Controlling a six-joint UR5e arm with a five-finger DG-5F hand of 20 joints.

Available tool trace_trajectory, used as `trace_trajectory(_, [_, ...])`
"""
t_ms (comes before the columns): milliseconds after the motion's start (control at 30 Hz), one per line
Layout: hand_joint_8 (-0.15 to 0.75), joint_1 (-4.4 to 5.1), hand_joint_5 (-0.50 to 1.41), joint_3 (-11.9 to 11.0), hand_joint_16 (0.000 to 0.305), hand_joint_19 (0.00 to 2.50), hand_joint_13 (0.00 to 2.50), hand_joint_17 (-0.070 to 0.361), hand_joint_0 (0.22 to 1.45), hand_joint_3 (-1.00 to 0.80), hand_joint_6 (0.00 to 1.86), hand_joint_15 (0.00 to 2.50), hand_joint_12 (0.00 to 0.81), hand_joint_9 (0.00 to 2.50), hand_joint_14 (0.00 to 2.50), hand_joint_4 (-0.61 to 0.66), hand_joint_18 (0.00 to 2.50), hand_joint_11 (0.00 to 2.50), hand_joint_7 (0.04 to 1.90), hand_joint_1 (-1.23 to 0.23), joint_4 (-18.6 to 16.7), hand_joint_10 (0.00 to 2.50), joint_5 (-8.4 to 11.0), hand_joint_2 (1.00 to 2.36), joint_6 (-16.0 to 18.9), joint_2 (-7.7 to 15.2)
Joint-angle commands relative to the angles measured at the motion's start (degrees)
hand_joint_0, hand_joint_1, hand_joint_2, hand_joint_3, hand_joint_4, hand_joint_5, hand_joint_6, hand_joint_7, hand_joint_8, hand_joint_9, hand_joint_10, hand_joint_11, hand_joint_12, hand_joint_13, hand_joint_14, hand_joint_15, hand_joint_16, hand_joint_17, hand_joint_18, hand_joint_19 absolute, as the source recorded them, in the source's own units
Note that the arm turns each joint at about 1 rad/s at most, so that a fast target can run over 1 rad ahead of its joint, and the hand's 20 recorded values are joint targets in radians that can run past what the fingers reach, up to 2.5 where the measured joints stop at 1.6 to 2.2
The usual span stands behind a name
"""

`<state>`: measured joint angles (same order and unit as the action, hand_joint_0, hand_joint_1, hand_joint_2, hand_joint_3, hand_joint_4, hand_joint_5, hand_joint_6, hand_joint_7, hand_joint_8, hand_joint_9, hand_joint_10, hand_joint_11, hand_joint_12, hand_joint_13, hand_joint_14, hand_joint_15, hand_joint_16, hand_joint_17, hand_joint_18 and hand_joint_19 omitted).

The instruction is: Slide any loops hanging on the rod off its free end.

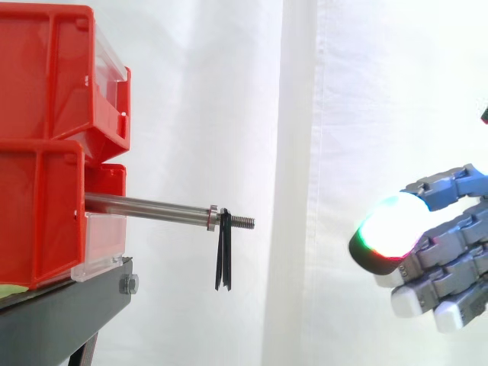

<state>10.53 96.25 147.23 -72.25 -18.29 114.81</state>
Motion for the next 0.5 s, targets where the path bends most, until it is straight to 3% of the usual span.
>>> trace_trajectory(0, [0.300, 0.36, -0.24, 0.16, 0.059, 0.26, 0.53, 0.133, 0.60, -0.40, 0.50, 0.00, 0.378, 0.53, 0.00, 0.29, 0.56, 0.00, 0.66, -0.51, -5.90, 0.00, 0.71, 1.01, 0.80, 2.88])
trace_trajectory(33, [0.301, 0.36, -0.24, 0.16, 0.059, 0.27, 0.53, 0.133, 0.60, -0.40, 0.50, 0.00, 0.378, 0.54, 0.00, 0.29, 0.56, 0.00, 0.66, -0.51, -6.87, 0.00, 0.79, 1.01, 0.98, 3.32])
trace_trajectory(67, [0.300, 0.36, -0.24, 0.08, 0.059, 0.27, 0.53, 0.133, 0.60, -0.40, 0.50, 0.00, 0.378, 0.54, 0.00, 0.29, 0.56, 0.00, 0.67, -0.51, -10.74, 0.00, 1.15, 1.01, 1.77, 5.34])
trace_trajectory(133, [0.301, 0.36, -0.24, -0.10, 0.059, 0.26, 0.53, 0.133, 0.60, -0.40, 0.50, 0.00, 0.378, 0.54, 0.00, 0.29, 0.56, 0.00, 0.66, -0.51, -11.53, 0.00, 1.23, 1.01, 1.95, 5.78])
trace_trajectory(233, [0.302, 0.54, -0.24, -1.86, 0.059, 0.26, 0.53, 0.134, 0.60, -0.40, 0.50, 0.00, 0.378, 0.54, 0.00, 0.29, 0.56, 0.00, 0.66, -0.51, -15.84, 0.00, 1.67, 1.01, 2.21, 9.38])
trace_trajectory(400, [0.301, 0.36, -0.24, -6.08, 0.059, 0.26, 0.54, 0.133, 0.60, -0.40, 0.50, 0.00, 0.379, 0.54, 0.00, 0.29, 0.57, 0.00, 0.67, -0.51, -15.48, 0.00, 1.76, 1.01, 4.41, 14.22])
trace_trajectory(467, [0.301, 0.28, -0.24, -6.95, 0.059, 0.26, 0.54, 0.133, 0.60, -0.41, 0.50, 0.00, 0.381, 0.55, 0.00, 0.29, 0.57, 0.00, 0.66, -0.51, -15.40, 0.00, 1.76, 1.01, 5.55, 15.18])
